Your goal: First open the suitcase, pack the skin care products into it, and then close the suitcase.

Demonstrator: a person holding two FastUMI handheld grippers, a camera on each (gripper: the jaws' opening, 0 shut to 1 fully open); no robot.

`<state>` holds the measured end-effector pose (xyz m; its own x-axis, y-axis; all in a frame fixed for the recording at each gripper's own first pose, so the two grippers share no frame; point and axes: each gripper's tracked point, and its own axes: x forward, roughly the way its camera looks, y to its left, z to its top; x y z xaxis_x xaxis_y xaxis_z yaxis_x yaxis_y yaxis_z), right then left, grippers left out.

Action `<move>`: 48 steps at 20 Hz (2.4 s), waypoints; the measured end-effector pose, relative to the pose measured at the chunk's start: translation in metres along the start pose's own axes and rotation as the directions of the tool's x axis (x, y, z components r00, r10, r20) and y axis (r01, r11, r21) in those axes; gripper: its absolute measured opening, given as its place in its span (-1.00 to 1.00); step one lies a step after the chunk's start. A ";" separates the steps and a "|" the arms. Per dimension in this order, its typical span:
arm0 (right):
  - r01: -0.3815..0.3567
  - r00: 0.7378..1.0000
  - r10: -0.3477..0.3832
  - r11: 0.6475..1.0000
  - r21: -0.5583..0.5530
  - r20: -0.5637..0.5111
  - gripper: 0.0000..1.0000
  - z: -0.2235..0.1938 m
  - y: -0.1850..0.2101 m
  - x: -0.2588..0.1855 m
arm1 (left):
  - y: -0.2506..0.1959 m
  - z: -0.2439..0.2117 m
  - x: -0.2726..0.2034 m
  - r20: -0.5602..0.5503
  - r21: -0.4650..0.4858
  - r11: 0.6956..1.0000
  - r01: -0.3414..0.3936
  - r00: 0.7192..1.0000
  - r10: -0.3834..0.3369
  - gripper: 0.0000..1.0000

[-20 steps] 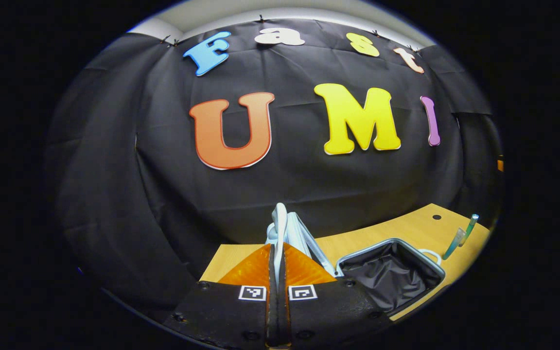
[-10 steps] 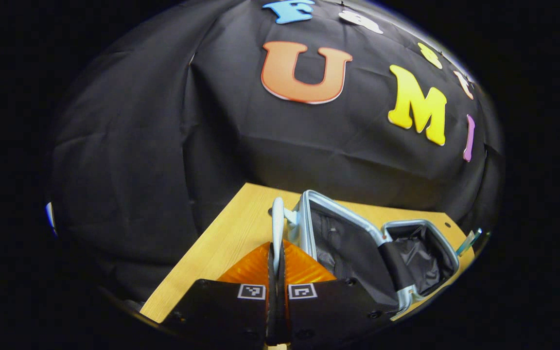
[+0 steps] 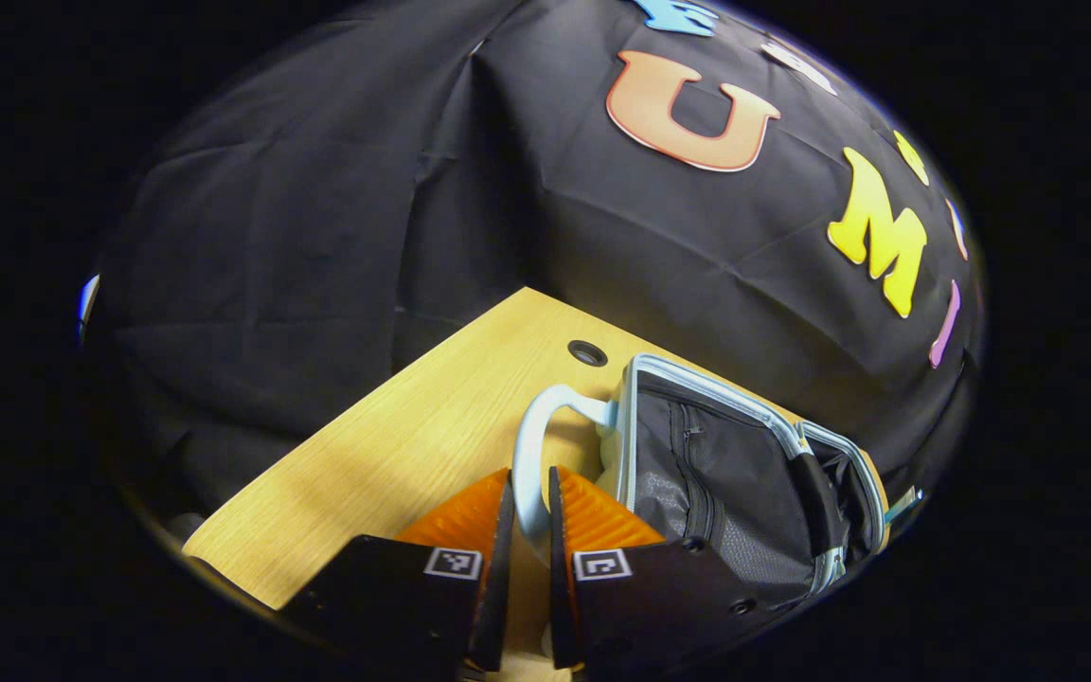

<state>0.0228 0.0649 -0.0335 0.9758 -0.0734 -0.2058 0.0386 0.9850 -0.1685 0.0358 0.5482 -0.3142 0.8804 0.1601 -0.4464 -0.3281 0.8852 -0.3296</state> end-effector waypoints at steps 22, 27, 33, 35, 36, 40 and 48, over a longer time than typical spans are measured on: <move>-0.039 0.997 0.032 0.994 0.101 0.071 0.58 -0.045 -0.081 -0.004 | -0.410 0.052 -0.240 0.426 0.425 0.903 0.064 0.866 -0.262 1.00; -0.100 0.994 0.096 0.992 0.082 0.054 0.59 -0.071 -0.092 -0.013 | -0.498 -0.030 -0.252 0.295 0.425 0.880 0.212 0.887 -0.356 0.89; -0.101 0.995 0.099 0.993 0.060 0.033 0.59 -0.090 -0.119 -0.021 | -0.562 -0.115 -0.242 0.103 0.417 0.841 0.344 0.902 -0.419 1.00; -0.092 0.996 0.091 0.995 0.049 0.016 0.59 -0.097 -0.128 -0.024 | -0.571 -0.146 -0.226 0.039 0.423 0.830 0.365 0.907 -0.419 1.00; -0.090 0.996 0.090 0.995 0.042 0.007 0.58 -0.100 -0.132 -0.027 | -0.574 -0.162 -0.216 -0.003 0.426 0.823 0.375 0.910 -0.414 1.00; -0.062 0.997 0.063 0.998 0.009 -0.039 0.59 -0.119 -0.150 -0.036 | -0.583 -0.220 -0.176 -0.127 0.447 0.797 0.406 0.911 -0.393 1.00; 0.035 0.993 -0.039 0.999 -0.037 -0.113 0.59 -0.141 -0.192 -0.061 | -0.597 -0.255 -0.084 -0.194 0.374 0.828 0.417 0.909 -0.370 1.00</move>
<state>-0.0748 -0.1420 -0.1242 0.9430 -0.1290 -0.3067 0.0646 0.9752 -0.2115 0.0709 -0.1053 -0.2921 0.8549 -0.2667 -0.4449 0.2233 0.9634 -0.1484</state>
